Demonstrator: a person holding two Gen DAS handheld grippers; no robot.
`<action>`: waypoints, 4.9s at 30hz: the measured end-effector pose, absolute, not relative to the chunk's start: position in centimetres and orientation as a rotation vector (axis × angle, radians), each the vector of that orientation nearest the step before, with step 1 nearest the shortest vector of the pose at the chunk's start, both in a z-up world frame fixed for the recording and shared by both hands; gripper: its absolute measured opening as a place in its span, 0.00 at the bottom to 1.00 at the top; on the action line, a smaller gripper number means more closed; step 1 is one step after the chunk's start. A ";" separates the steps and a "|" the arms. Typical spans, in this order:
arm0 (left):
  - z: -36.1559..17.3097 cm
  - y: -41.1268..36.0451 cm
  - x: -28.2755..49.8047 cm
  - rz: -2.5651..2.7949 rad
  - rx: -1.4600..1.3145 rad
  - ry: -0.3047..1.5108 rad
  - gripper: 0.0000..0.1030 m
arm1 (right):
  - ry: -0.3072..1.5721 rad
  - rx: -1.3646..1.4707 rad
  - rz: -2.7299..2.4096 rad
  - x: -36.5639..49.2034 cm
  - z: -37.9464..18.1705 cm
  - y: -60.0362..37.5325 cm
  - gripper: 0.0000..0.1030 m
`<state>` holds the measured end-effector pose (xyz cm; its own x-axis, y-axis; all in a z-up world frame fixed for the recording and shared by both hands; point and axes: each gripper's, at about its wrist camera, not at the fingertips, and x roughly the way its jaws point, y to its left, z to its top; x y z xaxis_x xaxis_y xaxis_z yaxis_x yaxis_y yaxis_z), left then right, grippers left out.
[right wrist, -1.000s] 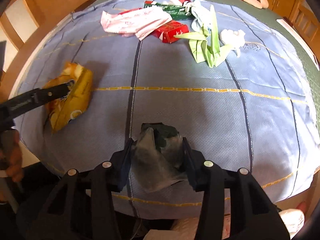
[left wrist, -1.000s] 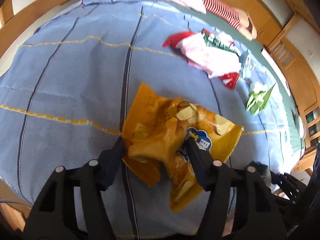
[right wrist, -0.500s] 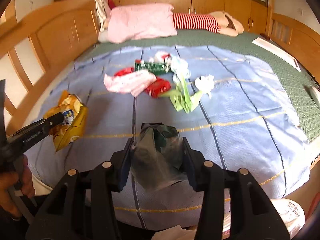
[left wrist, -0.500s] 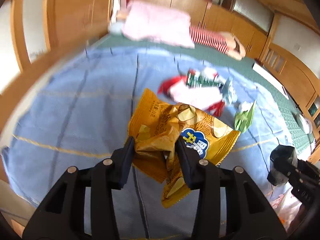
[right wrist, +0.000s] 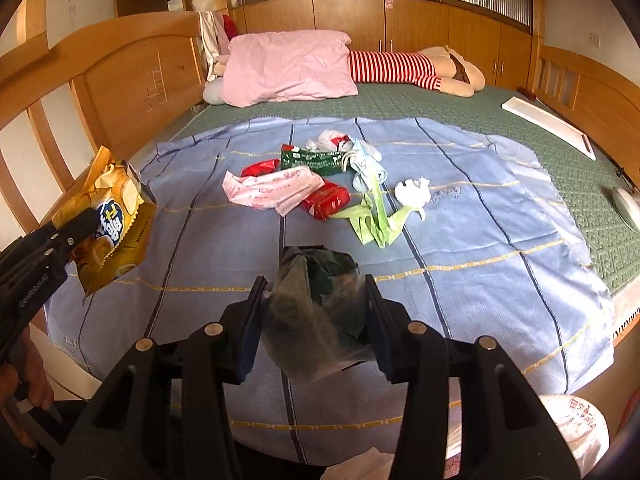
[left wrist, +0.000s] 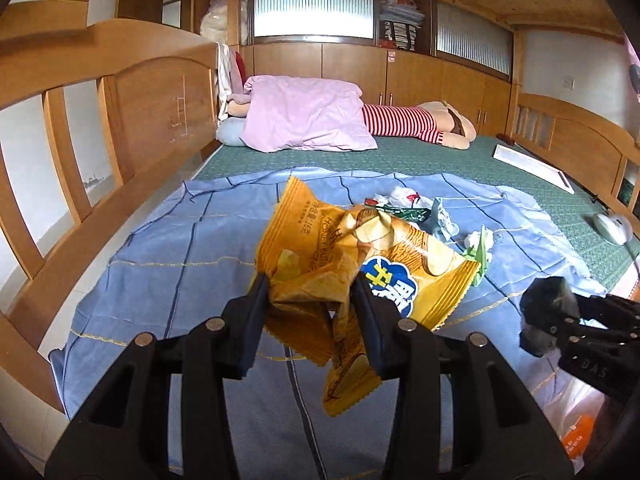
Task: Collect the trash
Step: 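Grasp the yellow chip bag with the left gripper while the right gripper holds the grey bag, then drop the grey bag into the bin with the right gripper while the left gripper drops the chip bag there, then reach to the pink plastic wrapper and grasp it with the right gripper, then lift the pink wrapper with the right gripper toward the left gripper, then grasp the pink wrapper with the left gripper while the right gripper grasps the red box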
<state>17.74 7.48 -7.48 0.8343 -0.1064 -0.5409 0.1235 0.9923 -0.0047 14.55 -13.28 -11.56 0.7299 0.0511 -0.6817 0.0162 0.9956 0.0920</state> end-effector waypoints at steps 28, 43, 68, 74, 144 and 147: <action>-7.0 3.9 14.6 -0.755 -0.110 0.652 0.42 | 1.032 0.033 -0.063 2.6 -10.4 -23.4 0.52; -10.3 -8.3 6.2 -1.276 0.162 0.805 0.86 | 0.786 0.321 -0.401 -3.9 -7.0 -33.7 0.80; -10.0 17.8 23.7 0.118 -0.472 0.831 0.90 | 0.620 -0.258 -0.259 33.3 -11.8 -4.7 0.84; -10.3 19.2 23.6 0.132 -0.472 0.868 0.90 | 0.835 -0.145 -0.330 39.9 -16.8 -6.0 0.84; -15.0 19.9 25.6 0.149 -0.467 1.066 0.94 | 0.989 -0.340 -0.014 40.1 -19.9 -8.3 0.67; -16.0 18.2 26.1 0.061 -0.429 1.123 0.94 | 1.025 -0.334 -0.016 40.3 -21.6 -9.1 0.65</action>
